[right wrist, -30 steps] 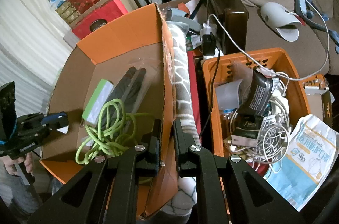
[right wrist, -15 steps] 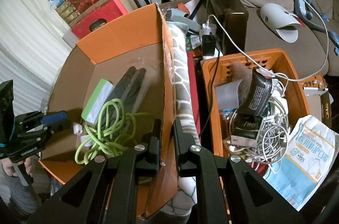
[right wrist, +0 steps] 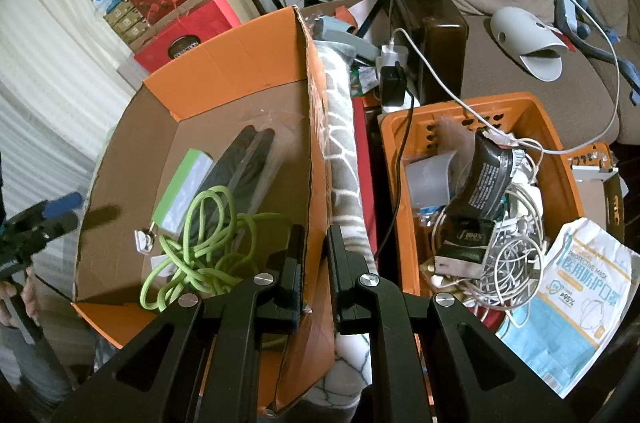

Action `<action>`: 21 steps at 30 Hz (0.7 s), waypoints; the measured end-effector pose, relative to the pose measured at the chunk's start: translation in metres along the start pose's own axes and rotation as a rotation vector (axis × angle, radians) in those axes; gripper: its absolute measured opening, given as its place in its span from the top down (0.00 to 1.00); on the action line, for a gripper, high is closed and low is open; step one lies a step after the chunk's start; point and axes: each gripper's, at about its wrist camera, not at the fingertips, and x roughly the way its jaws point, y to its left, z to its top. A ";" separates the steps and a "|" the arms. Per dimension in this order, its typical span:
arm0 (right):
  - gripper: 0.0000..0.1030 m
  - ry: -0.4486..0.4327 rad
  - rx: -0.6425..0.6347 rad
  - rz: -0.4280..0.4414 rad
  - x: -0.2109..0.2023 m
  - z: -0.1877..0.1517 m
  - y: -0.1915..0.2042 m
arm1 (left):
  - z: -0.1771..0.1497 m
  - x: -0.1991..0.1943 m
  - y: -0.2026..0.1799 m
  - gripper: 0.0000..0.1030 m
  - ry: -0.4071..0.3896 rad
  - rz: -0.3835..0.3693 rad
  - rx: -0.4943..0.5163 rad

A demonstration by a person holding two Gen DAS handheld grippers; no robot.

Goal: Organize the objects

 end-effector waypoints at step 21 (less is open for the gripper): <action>0.91 0.001 -0.002 -0.004 0.000 0.000 -0.001 | -0.021 -0.057 0.119 0.00 -0.097 0.087 -0.220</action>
